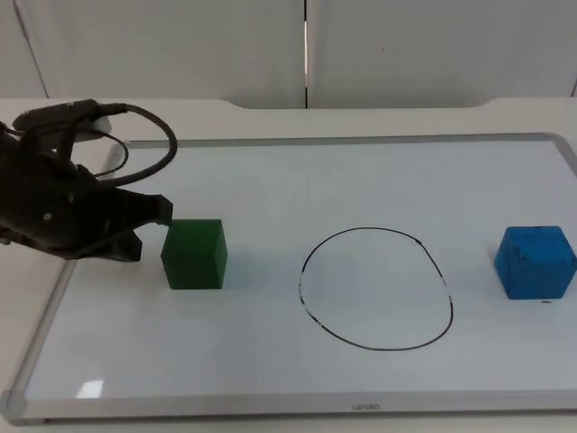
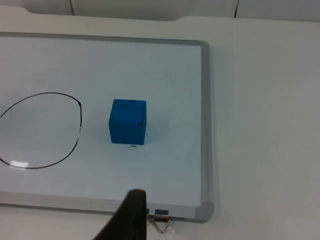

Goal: Push the two cubes into the marked area.

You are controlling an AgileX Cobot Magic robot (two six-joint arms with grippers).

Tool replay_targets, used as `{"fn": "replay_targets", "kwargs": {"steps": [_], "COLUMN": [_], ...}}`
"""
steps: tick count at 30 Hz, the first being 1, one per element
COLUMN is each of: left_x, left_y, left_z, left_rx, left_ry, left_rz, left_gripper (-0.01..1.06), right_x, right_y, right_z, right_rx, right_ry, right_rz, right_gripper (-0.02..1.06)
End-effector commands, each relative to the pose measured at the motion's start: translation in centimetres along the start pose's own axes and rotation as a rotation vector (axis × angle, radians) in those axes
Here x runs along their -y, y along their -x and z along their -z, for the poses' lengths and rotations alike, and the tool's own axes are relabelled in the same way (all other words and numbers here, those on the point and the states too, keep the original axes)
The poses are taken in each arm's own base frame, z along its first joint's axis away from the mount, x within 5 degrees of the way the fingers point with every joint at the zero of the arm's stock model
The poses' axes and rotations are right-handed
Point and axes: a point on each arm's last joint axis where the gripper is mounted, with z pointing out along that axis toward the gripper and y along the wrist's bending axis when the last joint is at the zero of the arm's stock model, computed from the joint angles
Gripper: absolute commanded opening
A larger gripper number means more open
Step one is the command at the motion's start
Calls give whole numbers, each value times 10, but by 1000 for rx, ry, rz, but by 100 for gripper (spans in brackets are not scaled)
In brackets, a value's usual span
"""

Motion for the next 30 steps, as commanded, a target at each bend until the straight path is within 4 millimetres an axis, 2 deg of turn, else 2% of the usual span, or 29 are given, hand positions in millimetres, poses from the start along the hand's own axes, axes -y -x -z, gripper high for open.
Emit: {"fn": "replay_targets", "kwargs": {"steps": [1, 8, 18, 30], "left_x": [1, -1, 5, 32], "left_y": [2, 2, 6, -1], "left_z": [-4, -17, -17, -22], "left_rx": [2, -22, 0, -26], "left_ry": [0, -5, -70, -109], "left_rz": [11, 17, 33, -37], "left_gripper": [0, 0, 0, 0], "right_x": [0, 0, 1, 1], "right_y": [-1, -1, -1, -1], "right_z": [-1, -1, -1, -1], "right_rx": [1, 1, 1, 1], "right_ry": [-6, -6, -11, -11], "right_rz": [-2, -2, -3, -3], "right_gripper": [105, 105, 105, 105]}}
